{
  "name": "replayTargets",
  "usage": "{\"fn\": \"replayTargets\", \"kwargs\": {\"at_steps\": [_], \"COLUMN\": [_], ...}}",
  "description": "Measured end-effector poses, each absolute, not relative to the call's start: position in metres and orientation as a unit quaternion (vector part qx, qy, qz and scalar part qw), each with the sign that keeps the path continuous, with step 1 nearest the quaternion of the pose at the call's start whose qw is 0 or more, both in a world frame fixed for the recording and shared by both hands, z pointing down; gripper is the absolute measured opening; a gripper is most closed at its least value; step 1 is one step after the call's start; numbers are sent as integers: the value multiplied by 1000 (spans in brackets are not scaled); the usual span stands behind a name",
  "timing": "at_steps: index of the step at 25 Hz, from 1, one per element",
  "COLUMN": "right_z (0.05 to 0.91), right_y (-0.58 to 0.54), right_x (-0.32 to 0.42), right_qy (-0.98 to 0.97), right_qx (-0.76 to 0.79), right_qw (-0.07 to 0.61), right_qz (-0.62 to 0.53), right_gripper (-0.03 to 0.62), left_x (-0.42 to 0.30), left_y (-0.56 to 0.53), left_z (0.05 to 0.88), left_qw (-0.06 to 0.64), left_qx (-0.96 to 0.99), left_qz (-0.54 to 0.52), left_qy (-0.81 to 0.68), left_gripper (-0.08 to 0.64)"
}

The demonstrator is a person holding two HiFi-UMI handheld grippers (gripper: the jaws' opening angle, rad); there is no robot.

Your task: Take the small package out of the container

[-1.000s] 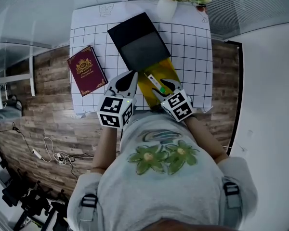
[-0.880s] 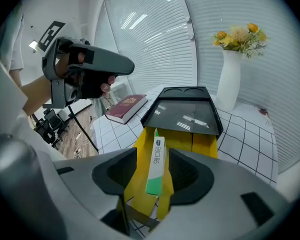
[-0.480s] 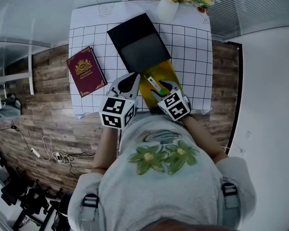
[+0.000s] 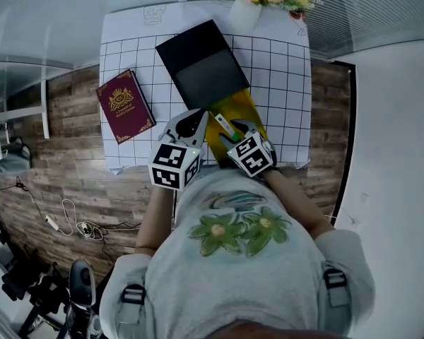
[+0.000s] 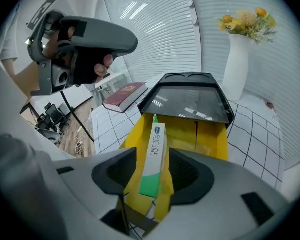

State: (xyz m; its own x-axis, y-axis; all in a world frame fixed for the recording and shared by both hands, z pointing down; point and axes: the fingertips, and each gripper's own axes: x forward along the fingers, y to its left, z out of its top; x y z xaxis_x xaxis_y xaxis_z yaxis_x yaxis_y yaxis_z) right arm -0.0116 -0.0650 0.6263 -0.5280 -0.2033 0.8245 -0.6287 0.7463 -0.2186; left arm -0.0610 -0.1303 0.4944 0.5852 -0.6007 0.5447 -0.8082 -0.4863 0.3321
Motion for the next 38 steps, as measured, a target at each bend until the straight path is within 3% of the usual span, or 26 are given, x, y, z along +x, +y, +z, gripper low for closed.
{"fn": "replayTargets", "kwargs": {"at_steps": [28, 38], "right_z": [650, 652], "right_y": [-69, -69], "right_x": [-12, -12], "right_qy": [-823, -823], "right_qx": [225, 224], "right_qw": [457, 459], "right_qz": [249, 246], "right_gripper": [175, 132], "left_x": [-58, -57], "left_y": [-129, -130], "left_z": [499, 500], "left_qw": [289, 289], "left_qx": [839, 840], "left_qz": [191, 191], "left_qy": [-420, -419], "left_gripper": [8, 8]}}
